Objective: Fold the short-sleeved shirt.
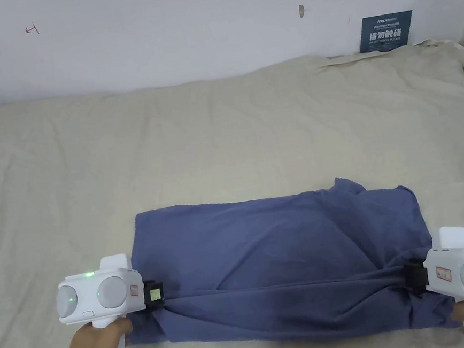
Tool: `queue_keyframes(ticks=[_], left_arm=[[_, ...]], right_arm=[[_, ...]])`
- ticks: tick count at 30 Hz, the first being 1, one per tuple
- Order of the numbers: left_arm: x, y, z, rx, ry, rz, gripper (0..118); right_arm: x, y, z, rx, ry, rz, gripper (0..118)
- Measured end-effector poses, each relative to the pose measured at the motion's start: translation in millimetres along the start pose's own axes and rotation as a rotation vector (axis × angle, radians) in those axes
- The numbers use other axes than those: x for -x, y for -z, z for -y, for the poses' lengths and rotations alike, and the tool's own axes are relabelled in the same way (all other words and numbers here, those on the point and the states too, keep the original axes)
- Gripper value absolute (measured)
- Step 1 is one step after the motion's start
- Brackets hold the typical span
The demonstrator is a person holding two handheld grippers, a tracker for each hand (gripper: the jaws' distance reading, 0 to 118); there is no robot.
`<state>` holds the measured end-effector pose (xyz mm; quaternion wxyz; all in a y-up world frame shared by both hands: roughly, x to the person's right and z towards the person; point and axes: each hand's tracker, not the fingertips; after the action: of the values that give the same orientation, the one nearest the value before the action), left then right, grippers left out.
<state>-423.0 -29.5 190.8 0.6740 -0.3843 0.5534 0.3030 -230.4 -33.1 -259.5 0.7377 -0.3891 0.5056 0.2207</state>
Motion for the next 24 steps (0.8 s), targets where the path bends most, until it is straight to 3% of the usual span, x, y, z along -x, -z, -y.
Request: queue_keyframes(ticks=[3, 4, 10, 17, 19, 20, 21, 23, 24], left_arm=[[7, -20, -6, -0.06, -0.031, 0.049, 105], [7, -29, -6, -0.087, -0.035, 0.045, 110], [13, -85, 3, -0.262, -0.018, 0.057, 110], [16, -120, 39, -0.335, 0.001, 0.091, 108], [15, -125, 51, -0.377, 0.008, 0.088, 90], [15, -127, 56, -0.385, 0.014, 0.091, 76], [16, -129, 63, -0.397, 0.019, 0.099, 52], [17, -126, 74, -0.417, 0.02, 0.096, 15], [17, -126, 80, -0.421, 0.021, 0.082, 15]], right_arm=[[-3, -26, -4, -0.096, 0.003, -0.027, 90], [-3, -36, -4, -0.126, 0.004, -0.033, 96], [-4, -113, 2, -0.301, 0.032, -0.087, 96], [1, -176, 29, -0.405, 0.007, -0.095, 96], [4, -188, 39, -0.428, 0.005, -0.085, 93], [4, -192, 44, -0.439, 0.005, -0.082, 85], [2, -194, 48, -0.455, 0.002, -0.078, 67], [3, -199, 55, -0.467, -0.007, -0.062, 22], [4, -200, 59, -0.473, -0.019, -0.05, 22]])
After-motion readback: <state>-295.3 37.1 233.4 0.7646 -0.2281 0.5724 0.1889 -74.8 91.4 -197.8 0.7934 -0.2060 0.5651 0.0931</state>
